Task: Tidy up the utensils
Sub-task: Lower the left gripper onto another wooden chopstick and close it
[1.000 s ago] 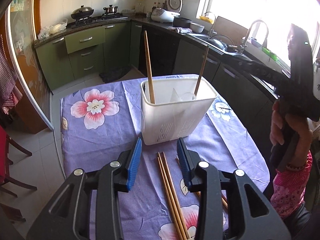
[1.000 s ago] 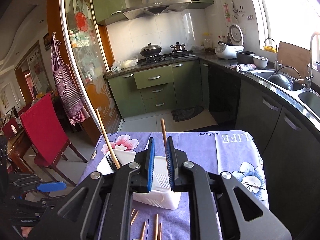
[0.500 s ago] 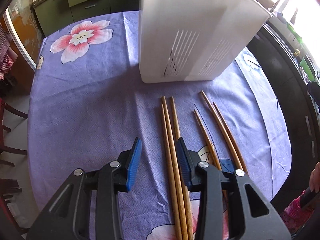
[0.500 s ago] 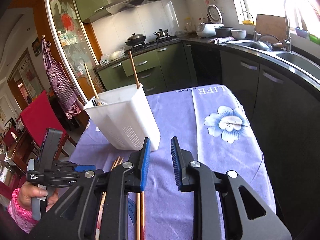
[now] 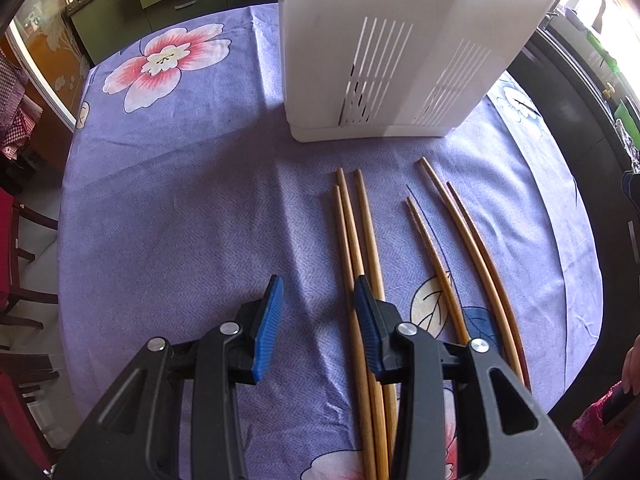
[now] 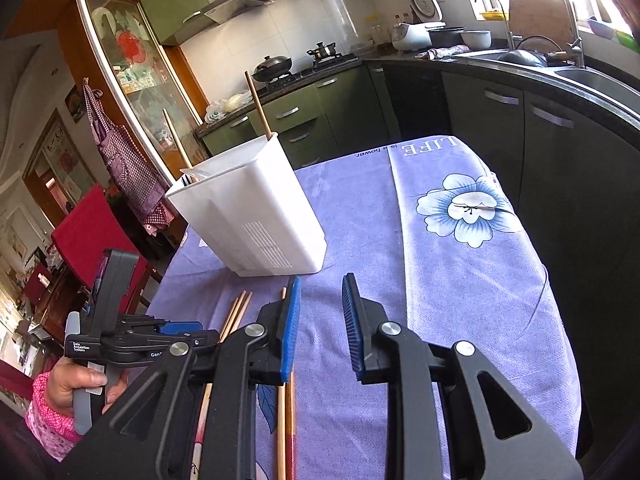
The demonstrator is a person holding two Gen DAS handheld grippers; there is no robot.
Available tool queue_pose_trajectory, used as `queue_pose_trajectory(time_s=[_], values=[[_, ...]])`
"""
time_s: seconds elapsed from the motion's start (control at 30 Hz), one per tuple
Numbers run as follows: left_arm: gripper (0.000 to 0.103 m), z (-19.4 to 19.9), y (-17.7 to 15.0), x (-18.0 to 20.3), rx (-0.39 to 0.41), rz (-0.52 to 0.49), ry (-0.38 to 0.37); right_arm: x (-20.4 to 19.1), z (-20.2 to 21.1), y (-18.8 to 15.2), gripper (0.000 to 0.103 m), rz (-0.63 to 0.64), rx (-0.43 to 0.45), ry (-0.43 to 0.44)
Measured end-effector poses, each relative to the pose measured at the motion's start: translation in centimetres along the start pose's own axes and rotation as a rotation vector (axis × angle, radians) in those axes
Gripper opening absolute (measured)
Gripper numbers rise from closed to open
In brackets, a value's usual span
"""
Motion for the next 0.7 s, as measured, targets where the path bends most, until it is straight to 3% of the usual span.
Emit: queue_pose_trajectory(time_s=[0.33,0.4,0.5,0.57,0.63,0.7], values=[[0.035,-0.5,-0.1,1.1,-0.001,-0.015,0.01,-0.2,0.1,0.0,0.022,-0.005,-0.005,0.015],[0.035,-0.6,-0.2,1.5,-0.002,-0.024,0.01,-0.3,0.0,-0.1,0.029,-0.005,-0.008,0.018],[0.034,-0.6,-0.3,1.6,-0.006,-0.026,0.007,-0.2,-0.3,-0.1,0.033,-0.006,-0.014,0.017],[0.029,-0.5,-0.2,1.4,-0.007,-0.024,0.016,-0.2,-0.4,-0.2,0.033,-0.006,-0.016,0.015],[0.012,-0.5,-0.1,0.9,-0.004,-0.024,0.036,-0.3,-0.6,-0.2,0.033,0.002,-0.024,0.011],[0.008,-0.5,-0.1,0.2,-0.003,-0.029,0.037,-0.7,-1.1,-0.3,0.033,0.026,-0.049,0.0]])
Point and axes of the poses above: each gripper's, at about its wrist camera, not at the fingertips, and z roughly against the way its jaws point, x to its right, y to its top, the point moved 10 cm from there along -z, roughly the way its jaws point, and after that the axes turned 14 degrees about -x, right-handed, at the moved point
